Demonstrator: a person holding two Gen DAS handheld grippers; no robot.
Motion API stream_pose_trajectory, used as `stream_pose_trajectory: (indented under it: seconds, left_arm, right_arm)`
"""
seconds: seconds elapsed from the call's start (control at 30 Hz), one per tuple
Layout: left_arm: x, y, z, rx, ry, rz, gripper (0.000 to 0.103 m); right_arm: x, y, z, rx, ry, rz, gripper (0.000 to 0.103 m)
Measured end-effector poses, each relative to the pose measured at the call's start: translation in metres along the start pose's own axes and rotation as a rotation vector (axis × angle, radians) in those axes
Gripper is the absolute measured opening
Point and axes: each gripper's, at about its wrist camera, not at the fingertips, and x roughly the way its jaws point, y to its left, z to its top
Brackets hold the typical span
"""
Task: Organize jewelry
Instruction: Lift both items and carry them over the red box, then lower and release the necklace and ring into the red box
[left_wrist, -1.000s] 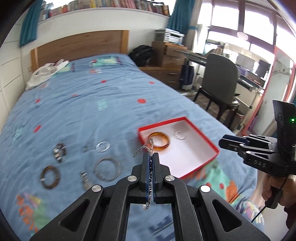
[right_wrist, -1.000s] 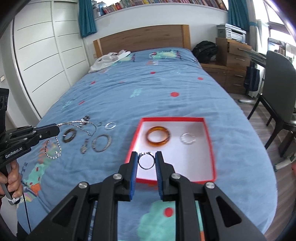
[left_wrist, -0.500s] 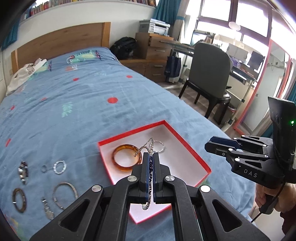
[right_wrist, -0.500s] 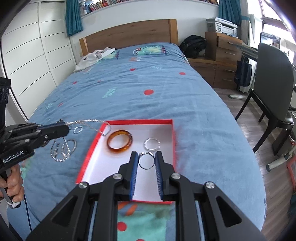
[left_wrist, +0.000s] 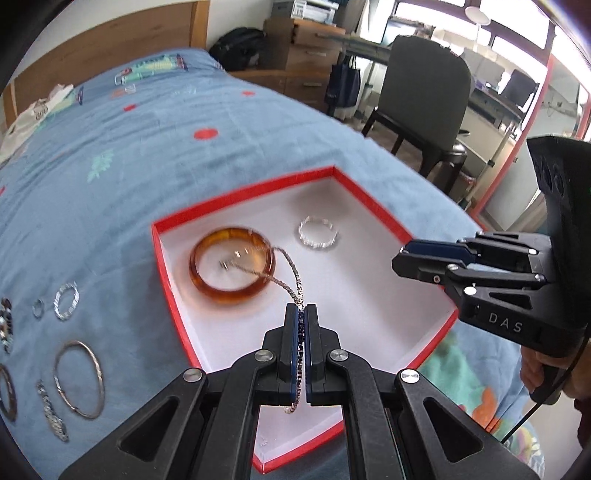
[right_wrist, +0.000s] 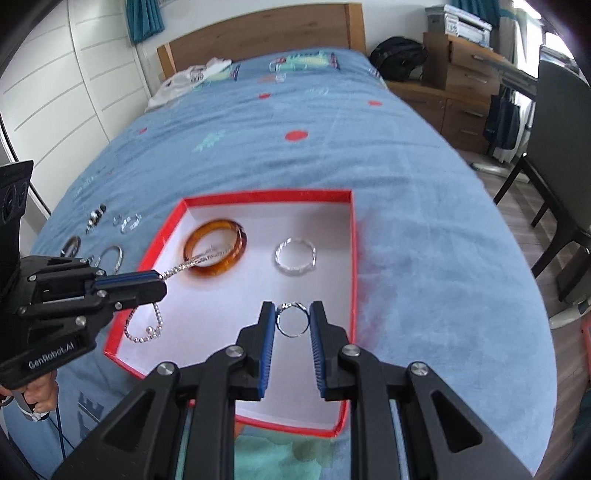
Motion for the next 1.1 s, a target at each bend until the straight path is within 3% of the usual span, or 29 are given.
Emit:
stream_pose_trajectory:
  seconds: [0.47, 0.6, 0.9, 1.0, 1.07, 1.1]
  left_arm:
    - [0.035, 0.017, -0.01, -0.017, 0.091, 0.023, 0.002]
    - [0.04, 0.016, -0.012, 0.018, 0.117, 0.065, 0.004]
    - [0.039, 0.018, -0.014, 0.001, 0.108, 0.05, 0.005]
    - [0.037, 0.017, -0.012, 0.004, 0.11, 0.037, 0.012]
    - [0.034, 0.014, -0.012, 0.013, 0.099, 0.044, 0.031]
    - [0.031, 0.013, -0.012, 0.015, 0.089, 0.045, 0.035]
  right_arm:
    - [0.041, 0.01, -0.007, -0.096, 0.133, 0.001, 0.018]
    - [0.048, 0.016, -0.01, -0.161, 0.181, -0.019, 0.019]
    - [0.048, 0.017, -0.008, -0.19, 0.205, -0.009, 0.02]
    - [0.046, 0.017, -0.008, -0.19, 0.209, -0.008, 0.02]
    - [0.043, 0.017, -0.008, -0.184, 0.21, -0.013, 0.02]
    - [0.042, 0.016, -0.008, -0.18, 0.21, -0.014, 0.02]
